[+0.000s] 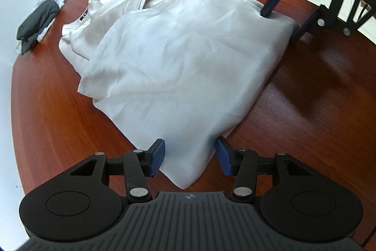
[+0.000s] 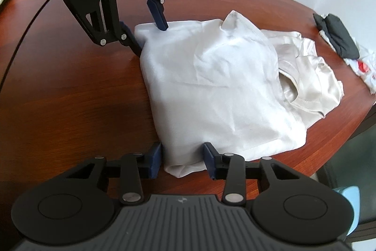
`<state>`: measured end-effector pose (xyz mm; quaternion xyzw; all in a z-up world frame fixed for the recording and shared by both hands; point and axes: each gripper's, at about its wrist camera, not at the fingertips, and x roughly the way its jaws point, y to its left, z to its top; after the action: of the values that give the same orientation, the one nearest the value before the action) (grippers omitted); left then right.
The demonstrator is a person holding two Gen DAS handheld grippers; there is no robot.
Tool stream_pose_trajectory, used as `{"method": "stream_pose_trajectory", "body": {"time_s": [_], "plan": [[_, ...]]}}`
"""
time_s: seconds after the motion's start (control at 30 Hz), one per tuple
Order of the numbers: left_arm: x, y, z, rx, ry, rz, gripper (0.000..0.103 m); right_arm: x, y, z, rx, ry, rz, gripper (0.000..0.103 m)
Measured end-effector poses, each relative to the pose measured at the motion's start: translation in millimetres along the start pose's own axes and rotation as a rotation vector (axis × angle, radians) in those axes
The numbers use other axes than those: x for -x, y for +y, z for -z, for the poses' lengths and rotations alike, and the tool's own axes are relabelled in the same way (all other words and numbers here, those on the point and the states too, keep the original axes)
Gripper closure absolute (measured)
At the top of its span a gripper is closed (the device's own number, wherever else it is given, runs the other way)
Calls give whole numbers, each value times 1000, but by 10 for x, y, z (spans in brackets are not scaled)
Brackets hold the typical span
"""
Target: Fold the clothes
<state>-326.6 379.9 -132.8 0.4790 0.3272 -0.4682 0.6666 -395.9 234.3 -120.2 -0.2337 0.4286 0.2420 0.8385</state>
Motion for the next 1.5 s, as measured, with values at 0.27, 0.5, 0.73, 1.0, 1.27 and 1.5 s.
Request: {"method": "stream_pose_trajectory", "body": {"time_s": [0.27, 0.5, 0.73, 1.0, 1.27, 1.5], "plan": [[-5, -61, -39, -2, 41, -18, 73, 6, -35, 47, 64, -19, -32, 65], [-6, -31, -82, 15, 104, 12, 91, 46, -202, -17, 79, -18, -117, 92], [159, 161, -224, 52, 93, 24, 97, 195, -577, -118, 37, -31, -192, 94], [307, 569, -513, 113, 27, -31, 98, 309, -1255, -285, -88, -51, -230, 95], [299, 1030, -840, 148, -34, -116, 98, 300, -1953, -457, -186, -78, -198, 95], [91, 1440, -1172, 204, -52, -208, 98, 253, -2402, -492, -203, -86, -192, 95]]}}
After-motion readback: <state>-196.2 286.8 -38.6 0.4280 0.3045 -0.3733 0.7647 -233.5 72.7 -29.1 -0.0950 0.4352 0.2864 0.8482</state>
